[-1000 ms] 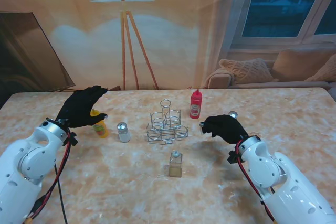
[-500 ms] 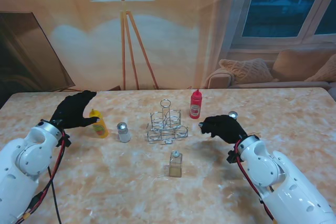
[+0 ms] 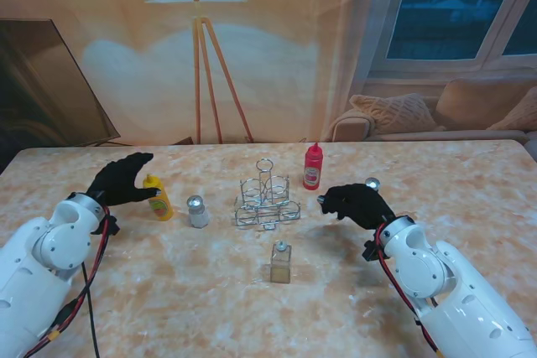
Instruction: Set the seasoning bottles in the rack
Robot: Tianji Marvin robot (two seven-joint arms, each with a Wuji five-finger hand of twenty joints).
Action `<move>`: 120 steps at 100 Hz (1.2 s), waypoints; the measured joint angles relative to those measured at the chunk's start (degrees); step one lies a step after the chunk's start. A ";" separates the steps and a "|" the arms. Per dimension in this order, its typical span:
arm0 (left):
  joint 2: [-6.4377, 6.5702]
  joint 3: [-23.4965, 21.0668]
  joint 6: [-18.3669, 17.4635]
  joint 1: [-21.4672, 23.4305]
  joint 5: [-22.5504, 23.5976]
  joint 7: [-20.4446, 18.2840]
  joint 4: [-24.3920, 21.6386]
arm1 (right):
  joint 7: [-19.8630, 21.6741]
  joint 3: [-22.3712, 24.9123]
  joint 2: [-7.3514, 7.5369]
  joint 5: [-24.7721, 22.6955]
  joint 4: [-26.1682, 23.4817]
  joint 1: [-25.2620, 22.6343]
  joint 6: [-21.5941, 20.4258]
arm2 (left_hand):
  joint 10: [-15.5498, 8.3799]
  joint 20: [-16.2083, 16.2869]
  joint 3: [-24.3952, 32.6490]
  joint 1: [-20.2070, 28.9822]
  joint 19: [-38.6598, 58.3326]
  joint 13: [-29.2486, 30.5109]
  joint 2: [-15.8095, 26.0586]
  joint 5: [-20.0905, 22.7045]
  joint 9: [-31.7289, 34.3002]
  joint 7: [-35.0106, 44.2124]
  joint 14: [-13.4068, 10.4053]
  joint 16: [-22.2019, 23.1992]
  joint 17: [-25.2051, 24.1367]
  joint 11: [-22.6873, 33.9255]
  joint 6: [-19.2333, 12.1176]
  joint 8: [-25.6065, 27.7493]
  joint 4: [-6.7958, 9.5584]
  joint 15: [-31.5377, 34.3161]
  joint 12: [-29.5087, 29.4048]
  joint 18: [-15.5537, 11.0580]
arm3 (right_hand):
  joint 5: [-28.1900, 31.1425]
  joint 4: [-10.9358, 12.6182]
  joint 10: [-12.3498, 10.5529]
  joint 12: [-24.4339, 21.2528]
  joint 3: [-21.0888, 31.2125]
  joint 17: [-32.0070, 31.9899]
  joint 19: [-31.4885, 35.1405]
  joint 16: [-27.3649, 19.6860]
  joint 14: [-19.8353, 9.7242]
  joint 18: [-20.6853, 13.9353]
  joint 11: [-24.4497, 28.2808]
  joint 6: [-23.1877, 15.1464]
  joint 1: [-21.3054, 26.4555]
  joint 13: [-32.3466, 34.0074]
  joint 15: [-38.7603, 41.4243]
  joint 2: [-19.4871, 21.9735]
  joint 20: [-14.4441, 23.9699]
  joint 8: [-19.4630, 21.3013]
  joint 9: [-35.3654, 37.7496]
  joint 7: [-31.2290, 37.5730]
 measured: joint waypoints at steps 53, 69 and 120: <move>0.00 1.84 2.80 -1.58 -3.23 -3.13 1.91 | 0.00 0.05 0.01 -0.07 -0.02 -0.02 0.00 | 1.59 1.18 0.02 0.55 6.25 8.37 -0.67 8.97 8.38 4.83 1.95 5.39 7.17 1.41 0.03 5.89 -0.58 5.74 5.50 1.96 | 0.00 0.00 0.00 0.00 0.00 0.00 0.00 0.00 0.00 0.00 0.01 0.00 0.00 0.00 0.01 0.00 0.00 0.00 0.00 0.00; -0.05 1.93 3.10 -1.59 -3.34 -3.12 2.05 | 0.01 0.05 0.02 -0.07 -0.03 -0.03 0.00 | 0.56 2.79 0.93 3.53 10.08 11.28 -0.67 11.96 11.40 6.02 1.95 9.27 9.68 4.58 -1.78 8.91 -0.63 7.80 7.77 3.01 | 0.00 0.00 0.00 0.00 0.00 0.00 0.00 0.00 0.00 0.00 0.01 0.00 0.00 0.00 0.01 0.00 0.00 0.00 0.00 0.00; -0.48 2.51 3.80 -1.56 -5.14 -2.00 2.08 | -0.02 0.08 0.02 -0.08 -0.03 -0.04 -0.01 | -4.30 7.99 0.48 9.79 14.41 18.35 -1.54 16.79 18.52 10.75 0.84 17.89 13.22 10.44 -6.88 14.05 -1.23 12.69 12.87 3.60 | 0.00 0.00 0.00 0.00 0.00 0.00 0.01 0.01 0.00 0.01 0.01 0.00 0.00 0.01 0.02 0.00 0.00 0.00 0.00 0.00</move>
